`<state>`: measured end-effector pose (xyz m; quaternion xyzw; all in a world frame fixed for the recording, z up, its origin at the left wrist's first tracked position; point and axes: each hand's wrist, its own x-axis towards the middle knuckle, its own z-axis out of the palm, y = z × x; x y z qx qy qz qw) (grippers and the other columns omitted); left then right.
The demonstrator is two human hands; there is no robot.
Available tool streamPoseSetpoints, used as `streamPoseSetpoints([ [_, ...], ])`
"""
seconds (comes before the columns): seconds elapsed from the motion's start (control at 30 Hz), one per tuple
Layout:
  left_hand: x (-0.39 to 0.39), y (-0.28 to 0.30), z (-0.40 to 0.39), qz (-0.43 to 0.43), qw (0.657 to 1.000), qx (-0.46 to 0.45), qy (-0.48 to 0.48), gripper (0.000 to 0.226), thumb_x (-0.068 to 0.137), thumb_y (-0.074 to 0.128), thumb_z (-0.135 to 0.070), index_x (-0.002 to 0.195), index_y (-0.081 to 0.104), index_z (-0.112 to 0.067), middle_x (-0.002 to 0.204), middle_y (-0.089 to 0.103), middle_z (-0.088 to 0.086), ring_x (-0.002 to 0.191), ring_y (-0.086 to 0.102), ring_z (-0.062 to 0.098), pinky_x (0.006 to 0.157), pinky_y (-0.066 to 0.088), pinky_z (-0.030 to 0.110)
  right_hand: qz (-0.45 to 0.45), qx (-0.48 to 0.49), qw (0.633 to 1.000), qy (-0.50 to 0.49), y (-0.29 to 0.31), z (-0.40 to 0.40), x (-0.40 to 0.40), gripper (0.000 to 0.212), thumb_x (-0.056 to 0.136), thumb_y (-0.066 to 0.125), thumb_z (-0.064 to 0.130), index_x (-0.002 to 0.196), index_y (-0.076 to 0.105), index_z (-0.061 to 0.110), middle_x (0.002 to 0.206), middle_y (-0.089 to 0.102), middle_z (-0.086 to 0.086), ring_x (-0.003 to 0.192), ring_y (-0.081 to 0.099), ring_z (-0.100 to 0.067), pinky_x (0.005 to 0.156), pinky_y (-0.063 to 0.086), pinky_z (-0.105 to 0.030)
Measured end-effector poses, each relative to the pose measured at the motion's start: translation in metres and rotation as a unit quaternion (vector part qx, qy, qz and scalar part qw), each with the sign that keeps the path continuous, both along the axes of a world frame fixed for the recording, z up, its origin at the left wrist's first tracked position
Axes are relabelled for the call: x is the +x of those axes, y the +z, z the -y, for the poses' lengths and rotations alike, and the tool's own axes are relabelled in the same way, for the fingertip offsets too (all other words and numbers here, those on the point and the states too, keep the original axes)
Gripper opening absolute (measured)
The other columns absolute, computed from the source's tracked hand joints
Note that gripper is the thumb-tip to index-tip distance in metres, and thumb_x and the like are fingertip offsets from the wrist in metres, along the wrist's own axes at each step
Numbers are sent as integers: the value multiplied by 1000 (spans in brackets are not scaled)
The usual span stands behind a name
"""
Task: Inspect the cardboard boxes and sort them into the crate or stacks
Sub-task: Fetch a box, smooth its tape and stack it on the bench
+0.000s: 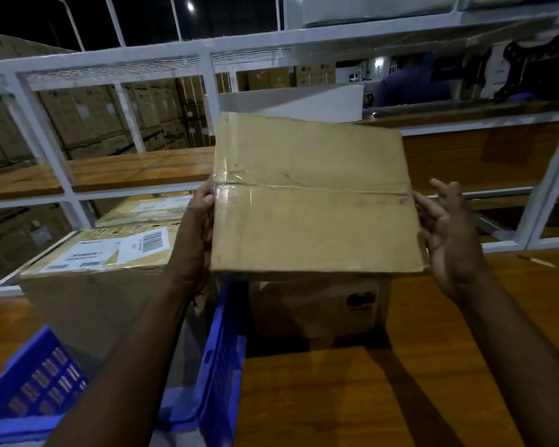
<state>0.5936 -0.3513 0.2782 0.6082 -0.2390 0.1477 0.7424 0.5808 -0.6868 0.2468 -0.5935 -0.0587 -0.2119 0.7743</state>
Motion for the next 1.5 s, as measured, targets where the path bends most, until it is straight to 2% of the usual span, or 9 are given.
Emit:
streamPoseSetpoints([
  [0.07,11,-8,-3,-33,999,18,-2,46,98,39,-25,142,50,-18,127,69,5,114,67,23,85,57,34,-7,-8,1000,2,-2,0,2,87,78,54,78,146,39,25,136,59,6,119,61,-11,99,48,-44],
  [0.13,20,-19,-3,-91,996,1,14,37,104,37,-24,137,54,-25,124,71,5,114,68,24,85,58,35,-9,-11,1000,-1,-3,-1,4,100,66,61,81,144,41,21,135,60,5,116,63,-10,92,51,-41],
  [0.43,55,-36,10,-183,980,-59,46,45,104,41,-40,132,62,-12,127,66,24,113,65,34,95,50,47,12,-20,999,-36,-7,-7,43,58,91,51,57,136,48,19,123,63,4,105,65,-8,78,52,-28],
  [0.6,86,-52,20,-198,930,-126,283,51,107,36,-46,113,71,-9,110,74,15,104,70,29,93,55,44,-8,-81,995,-56,-27,-7,77,53,89,56,61,132,49,30,133,57,3,118,58,-17,89,53,-38],
  [0.83,78,-74,38,-98,908,8,408,66,99,22,-69,113,72,-28,101,75,-1,95,69,13,79,53,33,-10,-110,987,-114,-52,-24,84,55,87,51,64,132,42,34,120,59,6,101,63,-6,71,56,-28],
  [1.13,95,-73,38,-80,905,68,413,46,105,29,-55,116,65,-29,96,63,-18,93,59,-1,84,50,34,1,-119,985,-122,-48,-27,103,44,93,50,57,129,40,32,113,59,7,92,63,-3,64,54,-23],
  [1.27,99,-75,39,-62,907,79,410,44,106,31,-51,118,65,-25,104,67,-9,98,61,6,89,51,39,7,-123,984,-132,-48,-23,110,45,97,51,52,133,42,26,115,59,3,92,65,-5,63,54,-22],
  [1.4,95,-71,46,53,856,167,487,36,109,36,-26,123,67,-12,119,68,7,111,58,13,93,46,32,11,-145,980,-136,-51,-20,104,53,98,49,50,140,36,22,124,52,5,99,62,-7,63,50,-19],
  [1.5,89,-66,50,139,796,296,509,34,109,38,-28,125,66,-16,137,62,8,139,45,21,121,24,36,44,-230,940,-249,-48,-26,97,55,103,47,43,149,34,17,146,43,0,125,45,-10,87,46,-20],
])
